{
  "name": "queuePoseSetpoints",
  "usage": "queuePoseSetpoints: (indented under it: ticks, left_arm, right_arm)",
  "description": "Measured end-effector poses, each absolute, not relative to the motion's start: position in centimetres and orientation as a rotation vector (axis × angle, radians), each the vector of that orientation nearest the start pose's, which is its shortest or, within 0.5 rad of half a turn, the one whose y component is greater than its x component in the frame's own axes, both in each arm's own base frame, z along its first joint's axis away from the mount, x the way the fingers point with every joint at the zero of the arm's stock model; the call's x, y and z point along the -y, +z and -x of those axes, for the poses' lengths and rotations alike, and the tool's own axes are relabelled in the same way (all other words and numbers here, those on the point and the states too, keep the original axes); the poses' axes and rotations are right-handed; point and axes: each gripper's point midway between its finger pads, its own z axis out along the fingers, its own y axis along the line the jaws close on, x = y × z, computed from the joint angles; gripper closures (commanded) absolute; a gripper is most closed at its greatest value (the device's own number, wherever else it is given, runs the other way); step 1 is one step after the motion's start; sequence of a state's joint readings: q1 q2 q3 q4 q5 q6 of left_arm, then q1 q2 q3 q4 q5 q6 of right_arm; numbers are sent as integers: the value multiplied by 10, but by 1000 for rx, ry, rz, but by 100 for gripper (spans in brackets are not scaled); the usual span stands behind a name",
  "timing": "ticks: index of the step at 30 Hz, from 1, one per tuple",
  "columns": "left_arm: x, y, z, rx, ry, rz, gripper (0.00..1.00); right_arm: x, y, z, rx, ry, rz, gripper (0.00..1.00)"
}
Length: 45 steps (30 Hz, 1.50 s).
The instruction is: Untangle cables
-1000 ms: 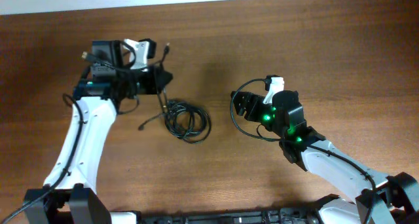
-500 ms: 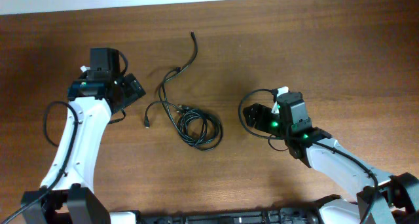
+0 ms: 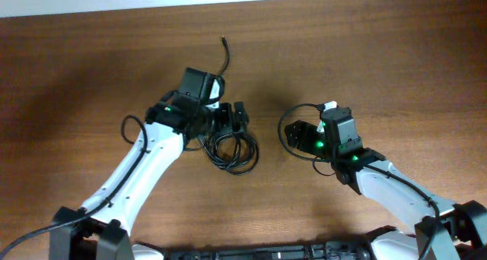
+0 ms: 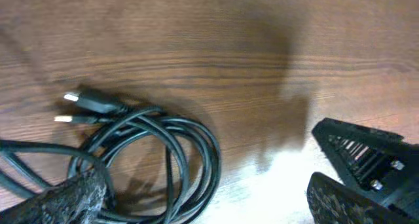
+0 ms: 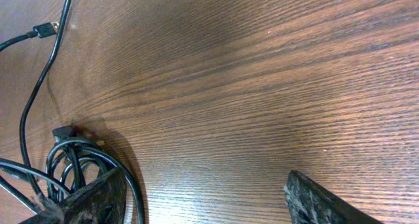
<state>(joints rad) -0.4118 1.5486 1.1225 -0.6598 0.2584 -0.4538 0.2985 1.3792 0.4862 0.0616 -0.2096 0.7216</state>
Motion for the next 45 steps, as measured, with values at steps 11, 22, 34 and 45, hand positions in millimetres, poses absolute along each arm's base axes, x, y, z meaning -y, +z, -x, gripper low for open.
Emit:
queuePoseSetpoints:
  ticks: [11, 22, 34, 45]
  left_arm:
    - [213, 35, -336, -2927, -720, 348, 5]
    - [179, 59, -318, -3040, -340, 271, 1]
    - [115, 41, -282, -2971, 21, 437, 31]
    - [110, 2, -306, -2866, 42, 316, 100]
  right_arm:
    - [-132, 37, -308, -2479, 695, -430, 21]
    - [-132, 37, -308, -2476, 697, -429, 21]
    - [-132, 36, -308, -2480, 696, -430, 21]
    - [-175, 67, -305, -2406, 1018, -190, 21]
